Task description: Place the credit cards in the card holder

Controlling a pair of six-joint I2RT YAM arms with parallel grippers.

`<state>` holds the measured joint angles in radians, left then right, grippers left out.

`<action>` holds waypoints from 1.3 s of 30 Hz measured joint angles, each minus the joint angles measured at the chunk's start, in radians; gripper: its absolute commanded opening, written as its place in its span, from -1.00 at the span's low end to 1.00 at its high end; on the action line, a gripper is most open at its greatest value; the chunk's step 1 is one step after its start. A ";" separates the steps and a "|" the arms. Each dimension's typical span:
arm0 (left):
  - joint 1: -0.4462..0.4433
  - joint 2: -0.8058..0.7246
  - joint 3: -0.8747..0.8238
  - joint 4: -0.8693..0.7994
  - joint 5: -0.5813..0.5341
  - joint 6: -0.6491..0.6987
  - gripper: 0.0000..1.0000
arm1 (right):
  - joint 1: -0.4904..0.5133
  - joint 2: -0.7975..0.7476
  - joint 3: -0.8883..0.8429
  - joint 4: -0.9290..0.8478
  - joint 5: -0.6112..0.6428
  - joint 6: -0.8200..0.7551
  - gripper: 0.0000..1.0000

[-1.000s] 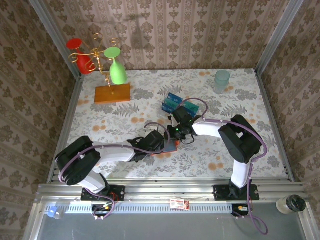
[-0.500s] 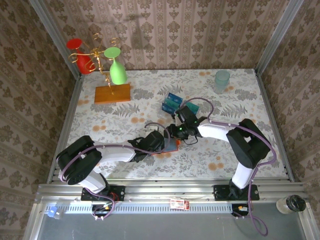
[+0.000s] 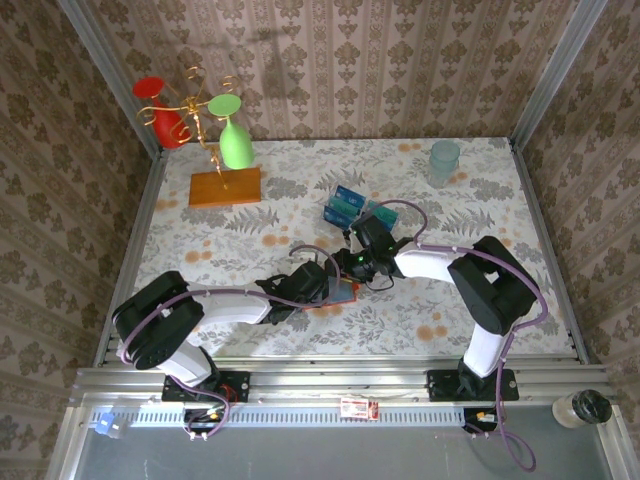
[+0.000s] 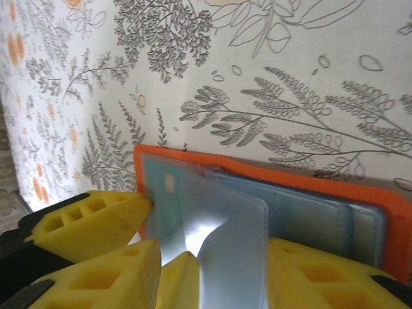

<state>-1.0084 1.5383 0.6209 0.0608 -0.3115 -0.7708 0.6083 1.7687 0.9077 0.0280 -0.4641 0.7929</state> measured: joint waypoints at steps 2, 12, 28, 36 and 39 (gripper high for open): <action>0.000 0.000 0.000 0.000 0.000 0.000 0.16 | -0.002 0.001 -0.005 0.022 -0.019 0.018 -0.10; 0.011 -0.116 -0.022 -0.056 0.002 0.009 0.79 | -0.001 -0.019 -0.023 0.066 -0.055 0.076 0.13; 0.230 -0.521 -0.151 -0.241 0.103 0.039 1.00 | 0.130 -0.040 0.044 0.114 0.019 0.143 0.28; 0.283 -0.584 -0.193 -0.306 0.106 0.039 1.00 | 0.174 0.078 0.066 0.178 0.023 0.181 0.27; 0.292 -0.598 -0.193 -0.283 0.103 0.037 1.00 | 0.184 0.114 0.062 0.182 0.021 0.184 0.27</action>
<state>-0.7162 0.9401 0.4278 -0.2218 -0.2085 -0.7341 0.7921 1.8824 0.9699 0.2096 -0.4431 0.9771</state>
